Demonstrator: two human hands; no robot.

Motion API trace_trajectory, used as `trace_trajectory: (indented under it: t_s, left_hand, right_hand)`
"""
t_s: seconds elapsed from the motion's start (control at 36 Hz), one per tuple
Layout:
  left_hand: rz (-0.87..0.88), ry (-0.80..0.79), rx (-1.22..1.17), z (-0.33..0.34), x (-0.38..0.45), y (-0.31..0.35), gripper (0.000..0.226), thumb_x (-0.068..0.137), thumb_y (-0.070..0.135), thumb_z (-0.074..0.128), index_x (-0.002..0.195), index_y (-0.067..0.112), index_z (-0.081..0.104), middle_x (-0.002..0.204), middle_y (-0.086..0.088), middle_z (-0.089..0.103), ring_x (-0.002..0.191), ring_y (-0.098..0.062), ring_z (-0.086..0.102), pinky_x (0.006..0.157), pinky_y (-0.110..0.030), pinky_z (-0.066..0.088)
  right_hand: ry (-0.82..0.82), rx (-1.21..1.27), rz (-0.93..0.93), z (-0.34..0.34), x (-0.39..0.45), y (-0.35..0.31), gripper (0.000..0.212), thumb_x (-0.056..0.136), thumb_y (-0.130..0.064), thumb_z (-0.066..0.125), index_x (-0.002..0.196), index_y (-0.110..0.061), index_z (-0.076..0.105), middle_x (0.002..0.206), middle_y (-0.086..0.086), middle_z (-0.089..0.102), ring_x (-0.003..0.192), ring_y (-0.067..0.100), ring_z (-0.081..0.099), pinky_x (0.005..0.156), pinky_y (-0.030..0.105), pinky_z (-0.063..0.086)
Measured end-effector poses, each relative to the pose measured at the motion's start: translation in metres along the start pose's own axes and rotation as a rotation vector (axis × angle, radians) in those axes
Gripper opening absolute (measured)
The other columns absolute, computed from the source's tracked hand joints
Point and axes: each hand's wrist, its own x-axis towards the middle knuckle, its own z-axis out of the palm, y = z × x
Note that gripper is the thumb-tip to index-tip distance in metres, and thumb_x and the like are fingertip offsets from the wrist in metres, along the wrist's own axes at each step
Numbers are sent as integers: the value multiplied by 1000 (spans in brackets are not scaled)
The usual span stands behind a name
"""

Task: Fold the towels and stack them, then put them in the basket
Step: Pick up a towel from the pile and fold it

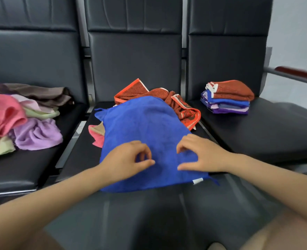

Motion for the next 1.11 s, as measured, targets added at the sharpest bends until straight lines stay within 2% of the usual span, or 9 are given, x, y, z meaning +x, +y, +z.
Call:
trace_trajectory:
  t_s: [0.17,0.31,0.42,0.56,0.64,0.81,0.89,0.97,1.11]
  left_hand:
    - [41,-77,196,24,-18,-20,46,75,64,39,104,37,61,102,15,48,97,-6,48,79,-32,48]
    - [141,16,286,27,-17,-29,36,78,54,46,111,39,51,101,9,52,87,-15,53,68,-34,52]
    - [192,-3,247,27,-13,-31,22,83,51,45,100,38,52,95,12,50,84,-12,51,65,-36,52]
    - [80,-32,22,19,-4,-32,15,85,49,49,86,35,52,82,14,51,76,-6,50,67,-24,45]
    - [-42,20,-73,12,4,-38,15,90,26,64,81,34,55,79,10,55,77,-10,52,68,-20,42]
    - [-116,103,-71,13,9,-35,14,91,18,61,96,31,67,87,13,55,82,-1,53,74,-11,39]
    - [-66,165,-65,16,7,-19,20,86,48,54,94,33,65,84,16,53,79,-5,53,71,-16,42]
    - [-59,64,66,23,7,-11,38,76,67,46,89,34,59,82,17,52,76,-1,51,64,-19,43]
    - [-63,74,162,33,13,-12,16,88,42,62,82,37,48,76,14,49,69,1,46,63,-26,44]
  right_hand:
    - [-26,-297,-266,30,-21,10,41,76,-49,70,104,-23,55,109,-4,55,95,17,52,78,30,48]
    - [98,-355,-360,40,-13,11,17,85,-37,63,85,-21,59,94,0,52,81,16,44,65,31,48]
    - [79,-410,-398,43,-10,9,21,90,-34,51,80,-17,59,90,0,52,79,16,45,62,29,46]
    - [46,78,-18,30,-1,-3,17,94,-28,55,80,-20,49,76,-12,48,70,3,41,64,21,37]
    - [48,428,194,23,9,-3,19,94,-17,60,79,-19,49,71,1,52,64,7,41,64,28,39]
    - [69,673,388,20,30,11,20,94,-16,61,76,-18,54,52,-18,47,53,0,37,55,16,31]
    - [102,738,428,20,39,16,17,93,-13,61,77,-15,57,66,-15,54,65,-1,45,66,16,36]
    - [85,747,447,19,45,20,17,93,-15,62,76,-16,58,74,-7,56,75,6,47,74,22,38]
    - [-26,408,402,18,50,22,18,90,-19,64,76,-21,54,61,-13,56,57,2,44,64,27,42]
